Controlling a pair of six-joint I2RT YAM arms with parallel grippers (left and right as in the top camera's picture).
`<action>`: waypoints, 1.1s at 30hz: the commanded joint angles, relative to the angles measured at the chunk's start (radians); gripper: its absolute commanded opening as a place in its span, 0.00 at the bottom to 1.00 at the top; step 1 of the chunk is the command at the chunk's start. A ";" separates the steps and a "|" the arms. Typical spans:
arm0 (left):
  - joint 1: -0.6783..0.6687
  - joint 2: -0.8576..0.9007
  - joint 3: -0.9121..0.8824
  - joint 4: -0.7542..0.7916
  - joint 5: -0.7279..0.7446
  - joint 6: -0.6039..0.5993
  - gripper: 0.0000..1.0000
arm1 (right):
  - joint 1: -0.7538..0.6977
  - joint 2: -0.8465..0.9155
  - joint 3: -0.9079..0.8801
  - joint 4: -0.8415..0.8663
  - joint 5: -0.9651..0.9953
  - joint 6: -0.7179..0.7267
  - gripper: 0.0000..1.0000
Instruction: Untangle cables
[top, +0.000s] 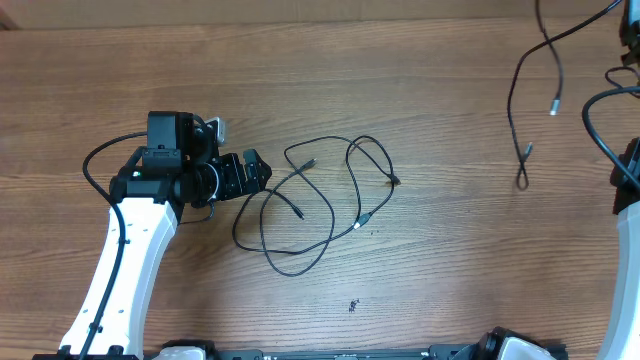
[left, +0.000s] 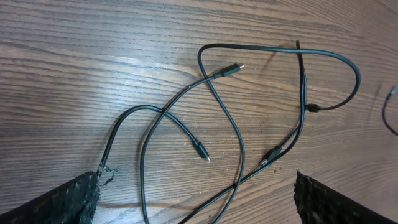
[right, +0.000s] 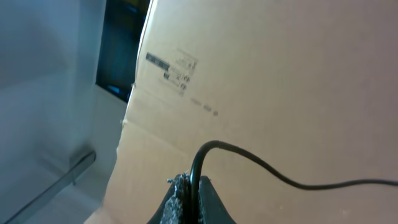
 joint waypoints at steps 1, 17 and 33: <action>0.002 0.005 0.006 0.001 -0.002 0.019 1.00 | 0.018 0.005 0.014 0.031 -0.086 -0.003 0.04; 0.002 0.005 0.006 0.001 -0.002 0.019 1.00 | 0.013 0.060 0.014 -0.165 -0.103 -0.150 0.04; 0.002 0.005 0.006 0.001 -0.002 0.019 1.00 | -0.237 0.247 0.014 -0.424 0.071 -0.418 0.04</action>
